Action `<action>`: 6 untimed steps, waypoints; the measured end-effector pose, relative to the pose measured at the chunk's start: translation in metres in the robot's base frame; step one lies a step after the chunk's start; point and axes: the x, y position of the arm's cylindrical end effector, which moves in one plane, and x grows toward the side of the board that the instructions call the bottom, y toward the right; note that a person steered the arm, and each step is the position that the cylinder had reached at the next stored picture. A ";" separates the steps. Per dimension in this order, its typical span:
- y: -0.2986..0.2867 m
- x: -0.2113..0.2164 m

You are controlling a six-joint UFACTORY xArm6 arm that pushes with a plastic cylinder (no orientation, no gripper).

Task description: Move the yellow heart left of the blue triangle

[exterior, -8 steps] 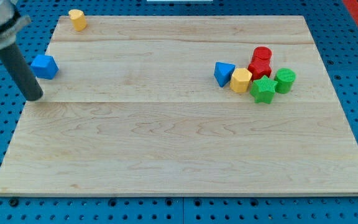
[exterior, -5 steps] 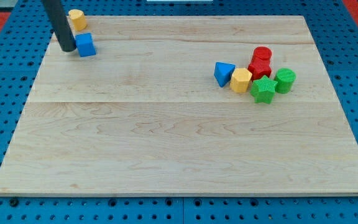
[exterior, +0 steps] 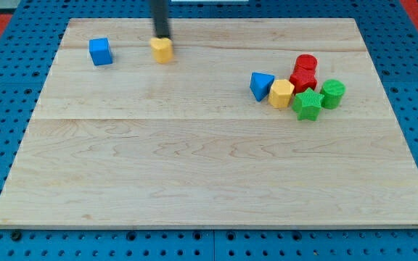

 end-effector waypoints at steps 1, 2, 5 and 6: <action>0.065 0.009; 0.044 -0.011; -0.018 0.042; 0.044 0.065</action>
